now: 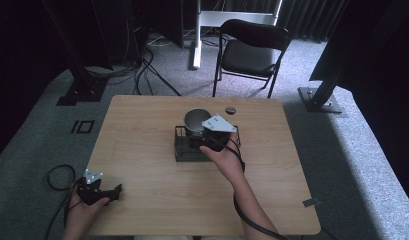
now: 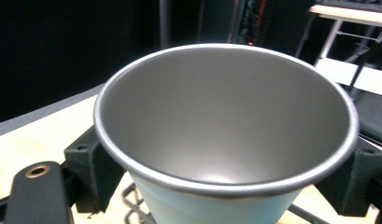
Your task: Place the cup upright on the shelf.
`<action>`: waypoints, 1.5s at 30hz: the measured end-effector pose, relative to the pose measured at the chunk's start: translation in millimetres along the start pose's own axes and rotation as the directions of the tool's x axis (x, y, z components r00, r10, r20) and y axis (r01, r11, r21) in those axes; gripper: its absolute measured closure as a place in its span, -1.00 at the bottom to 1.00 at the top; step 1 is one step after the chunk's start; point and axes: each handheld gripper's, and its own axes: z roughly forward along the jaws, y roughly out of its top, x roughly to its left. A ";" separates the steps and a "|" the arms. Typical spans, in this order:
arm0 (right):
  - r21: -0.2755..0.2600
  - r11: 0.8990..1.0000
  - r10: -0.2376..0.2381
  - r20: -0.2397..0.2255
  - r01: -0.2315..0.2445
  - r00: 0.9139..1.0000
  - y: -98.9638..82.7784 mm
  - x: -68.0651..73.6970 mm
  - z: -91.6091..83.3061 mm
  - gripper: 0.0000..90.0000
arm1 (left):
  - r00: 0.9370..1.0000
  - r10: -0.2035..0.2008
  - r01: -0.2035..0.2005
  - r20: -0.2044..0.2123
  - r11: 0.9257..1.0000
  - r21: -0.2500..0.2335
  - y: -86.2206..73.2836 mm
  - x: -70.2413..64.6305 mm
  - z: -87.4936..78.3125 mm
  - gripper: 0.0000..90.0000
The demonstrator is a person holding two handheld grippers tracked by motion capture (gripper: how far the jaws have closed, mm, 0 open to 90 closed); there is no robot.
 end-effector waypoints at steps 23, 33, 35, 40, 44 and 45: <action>0.046 0.995 0.082 0.200 -0.093 0.976 -37.3 -33.7 15.0 -0.69 | 1.000 -0.001 0.001 0.001 1.000 0.002 -0.1 -0.1 -0.1 -1.00; 0.064 0.991 0.100 0.211 -0.116 0.972 -53.7 -36.9 19.4 -0.69 | 1.000 -0.001 0.001 0.001 1.000 0.002 -0.1 -0.1 -0.1 -1.00; 0.067 0.991 0.096 0.215 -0.113 0.972 -55.9 -36.4 20.1 -0.69 | 1.000 -0.001 0.001 0.001 1.000 0.002 -0.1 -0.1 -0.1 -1.00; 0.072 0.990 0.101 0.218 -0.119 0.971 -61.5 -35.5 22.6 -0.69 | 1.000 0.000 0.000 0.001 1.000 0.002 0.0 0.0 -0.1 -1.00; 0.075 0.990 0.104 0.220 -0.123 0.970 -66.6 -34.8 23.8 -0.69 | 1.000 -0.001 0.001 0.001 1.000 0.002 -0.1 0.0 -0.1 -1.00; 0.075 0.989 0.104 0.220 -0.124 0.970 -67.6 -34.6 23.9 -0.69 | 1.000 -0.001 0.001 0.001 1.000 0.002 -0.1 -0.1 -0.1 -1.00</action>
